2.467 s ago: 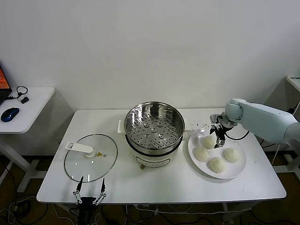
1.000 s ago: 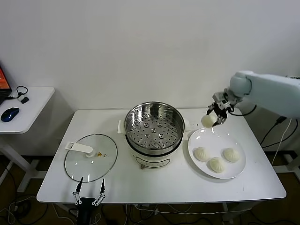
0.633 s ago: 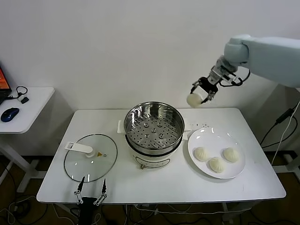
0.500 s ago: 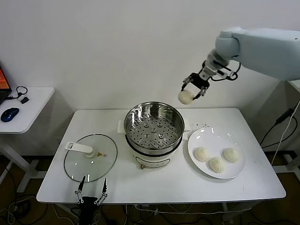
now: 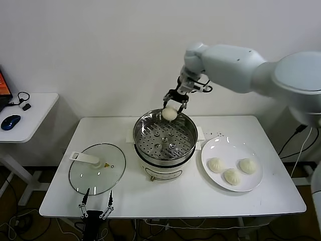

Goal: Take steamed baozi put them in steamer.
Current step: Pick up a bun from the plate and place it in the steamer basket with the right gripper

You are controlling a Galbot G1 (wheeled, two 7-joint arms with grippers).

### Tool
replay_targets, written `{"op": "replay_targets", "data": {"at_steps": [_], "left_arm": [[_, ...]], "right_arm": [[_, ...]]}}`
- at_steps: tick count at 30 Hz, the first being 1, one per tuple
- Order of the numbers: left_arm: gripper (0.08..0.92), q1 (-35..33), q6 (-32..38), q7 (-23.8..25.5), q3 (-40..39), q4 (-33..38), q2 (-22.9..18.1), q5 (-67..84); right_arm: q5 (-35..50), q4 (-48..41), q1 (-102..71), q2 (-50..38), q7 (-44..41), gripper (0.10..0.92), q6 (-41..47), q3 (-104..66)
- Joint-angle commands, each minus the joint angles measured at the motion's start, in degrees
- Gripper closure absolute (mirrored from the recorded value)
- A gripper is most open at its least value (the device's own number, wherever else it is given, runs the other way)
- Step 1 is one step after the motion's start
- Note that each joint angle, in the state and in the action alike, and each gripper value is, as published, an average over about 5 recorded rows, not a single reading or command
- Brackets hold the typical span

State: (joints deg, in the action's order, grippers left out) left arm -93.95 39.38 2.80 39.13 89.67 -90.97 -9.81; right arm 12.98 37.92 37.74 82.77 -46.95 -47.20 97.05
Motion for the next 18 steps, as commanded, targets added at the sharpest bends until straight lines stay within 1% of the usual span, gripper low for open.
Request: {"op": "replay_targets", "data": {"at_steps": [1, 8, 12, 15, 18], "left_arm": [[0.177, 0.06, 0.03, 0.02, 0.04, -0.2, -0.08, 0.02], [0.177, 0.24, 0.1, 0.05, 0.05, -0.31, -0.17, 0.01], [0.177, 0.21, 0.18, 0.07, 0.13, -0.38, -0.16, 0.0], [0.177, 0.2, 0.21, 0.07, 0.14, -0.35, -0.17, 0.01], [0.177, 0.18, 0.22, 0.09, 0.17, -0.32, -0.2, 0.02]], "right_arm": [[-3.59, -10.46, -9.59, 6.4, 0.82, 0.371, -2.8, -4.24], [-3.62, -10.93, -9.71, 6.18, 0.76, 0.367, -2.8, -4.57], [-3.44, -10.71, -8.92, 5.93, 0.68, 0.351, -2.8, -4.32], [-3.04, -10.4, -8.46, 5.67, 0.63, 0.323, -2.8, -4.04], [-1.76, -9.52, -7.79, 5.14, 0.68, 0.26, -2.8, -3.25]]}}
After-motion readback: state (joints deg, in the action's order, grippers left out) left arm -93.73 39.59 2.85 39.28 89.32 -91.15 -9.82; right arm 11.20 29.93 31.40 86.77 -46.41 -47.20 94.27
